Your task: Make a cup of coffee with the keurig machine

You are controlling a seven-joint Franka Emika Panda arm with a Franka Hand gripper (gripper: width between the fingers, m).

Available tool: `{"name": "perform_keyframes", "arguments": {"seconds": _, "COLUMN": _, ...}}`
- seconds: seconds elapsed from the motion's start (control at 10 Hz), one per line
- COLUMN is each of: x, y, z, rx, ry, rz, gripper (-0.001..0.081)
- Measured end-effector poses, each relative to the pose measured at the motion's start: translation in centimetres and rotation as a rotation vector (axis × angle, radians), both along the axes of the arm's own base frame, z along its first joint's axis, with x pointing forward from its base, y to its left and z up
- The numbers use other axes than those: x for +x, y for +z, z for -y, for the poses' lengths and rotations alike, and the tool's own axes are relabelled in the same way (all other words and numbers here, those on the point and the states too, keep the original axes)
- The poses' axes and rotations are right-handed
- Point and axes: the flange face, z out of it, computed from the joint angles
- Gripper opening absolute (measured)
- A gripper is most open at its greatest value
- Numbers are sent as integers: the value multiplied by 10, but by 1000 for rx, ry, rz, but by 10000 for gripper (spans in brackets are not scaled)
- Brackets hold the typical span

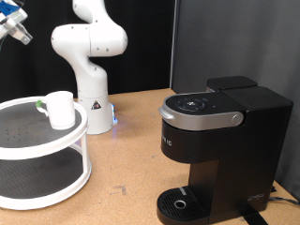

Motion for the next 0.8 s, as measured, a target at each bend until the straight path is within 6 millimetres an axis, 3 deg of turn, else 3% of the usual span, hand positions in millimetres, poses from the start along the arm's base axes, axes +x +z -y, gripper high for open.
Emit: {"name": "perform_keyframes", "arguments": {"seconds": 0.8, "x": 15, "y": -47, "z": -11, "rx": -44, "ry": -35, "rz": 30, "gripper": 3}}
